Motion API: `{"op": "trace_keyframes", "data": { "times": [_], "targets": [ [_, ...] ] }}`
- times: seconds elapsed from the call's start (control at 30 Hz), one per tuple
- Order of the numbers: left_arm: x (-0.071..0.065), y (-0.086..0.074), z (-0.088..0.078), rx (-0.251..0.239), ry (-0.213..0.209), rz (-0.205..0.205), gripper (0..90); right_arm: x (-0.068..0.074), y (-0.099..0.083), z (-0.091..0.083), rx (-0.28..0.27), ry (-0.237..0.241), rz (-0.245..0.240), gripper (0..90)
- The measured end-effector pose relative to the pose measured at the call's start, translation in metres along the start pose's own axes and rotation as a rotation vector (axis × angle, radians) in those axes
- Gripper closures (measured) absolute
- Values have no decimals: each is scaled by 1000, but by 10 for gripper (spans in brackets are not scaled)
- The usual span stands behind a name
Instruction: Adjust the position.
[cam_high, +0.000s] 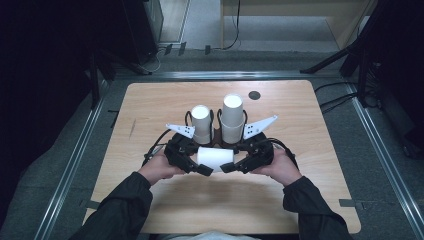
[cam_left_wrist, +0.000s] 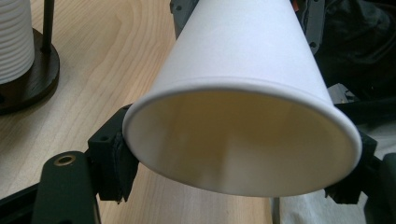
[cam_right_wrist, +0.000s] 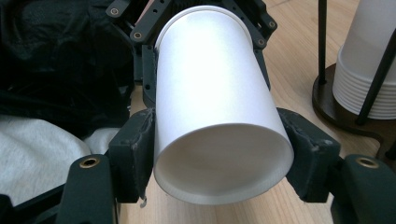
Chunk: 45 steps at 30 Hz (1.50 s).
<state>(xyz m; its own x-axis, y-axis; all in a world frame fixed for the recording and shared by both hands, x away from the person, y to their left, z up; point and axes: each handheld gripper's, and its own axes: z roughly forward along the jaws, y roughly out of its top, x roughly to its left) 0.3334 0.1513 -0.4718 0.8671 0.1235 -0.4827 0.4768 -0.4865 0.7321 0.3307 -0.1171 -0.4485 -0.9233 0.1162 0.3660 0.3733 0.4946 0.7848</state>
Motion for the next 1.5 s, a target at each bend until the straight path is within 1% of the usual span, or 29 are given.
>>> {"op": "trace_keyframes", "data": {
  "times": [0.03,0.07,0.1,0.13,0.23,0.27,0.4,0.47,0.5,0.57,0.7,0.73,0.8,0.87,0.93,0.97,1.0,1.1,1.13,1.17,1.2,1.37,1.5],
  "targets": [
    [0,0,-1,4,3,2,210,0,0,1,-1,0,1,331],
    [0,1,-2,6,12,3,211,0,0,1,2,2,3,305],
    [0,1,-3,12,16,6,211,0,0,2,9,-5,7,266],
    [-1,1,-4,15,22,8,212,0,1,2,11,-18,8,251],
    [-2,2,-7,41,45,15,212,-1,-1,2,34,-44,10,231],
    [-2,2,-7,48,45,12,213,-1,-1,2,43,-54,7,231],
    [-4,7,-11,102,82,33,213,-1,-3,1,66,-76,-6,230],
    [-5,10,-12,130,100,48,212,-1,-5,2,91,-90,-9,230],
    [-5,11,-11,146,103,48,213,-1,-6,3,101,-93,-14,231],
    [-4,13,-11,175,123,54,212,-1,-8,5,121,-101,-19,230],
    [-2,16,-8,234,135,59,212,-1,-10,9,140,-116,-25,231],
    [-1,17,-7,253,140,72,211,-1,-11,9,144,-122,-24,231],
    [0,19,-5,277,144,80,211,-1,-13,11,158,-135,-28,231],
    [0,20,-2,294,148,79,212,-2,-14,12,163,-143,-33,231],
    [0,22,2,332,159,92,212,-3,-15,13,171,-149,-32,232],
    [1,22,4,354,163,106,212,-3,-16,14,172,-152,-34,233],
    [2,23,6,363,158,99,212,-3,-16,15,173,-151,-36,234],
    [2,24,12,411,166,111,212,-2,-17,19,183,-146,-47,236],
    [2,23,14,421,172,116,211,-2,-18,20,185,-148,-47,237],
    [1,24,17,432,171,112,212,-2,-18,21,189,-147,-51,240],
    [1,24,18,445,170,116,212,-2,-19,23,194,-146,-54,241],
    [3,24,26,476,147,98,212,-1,-20,32,218,-130,-77,265],
    [2,23,31,493,143,94,210,1,-21,39,241,-115,-95,279]
  ]
}}
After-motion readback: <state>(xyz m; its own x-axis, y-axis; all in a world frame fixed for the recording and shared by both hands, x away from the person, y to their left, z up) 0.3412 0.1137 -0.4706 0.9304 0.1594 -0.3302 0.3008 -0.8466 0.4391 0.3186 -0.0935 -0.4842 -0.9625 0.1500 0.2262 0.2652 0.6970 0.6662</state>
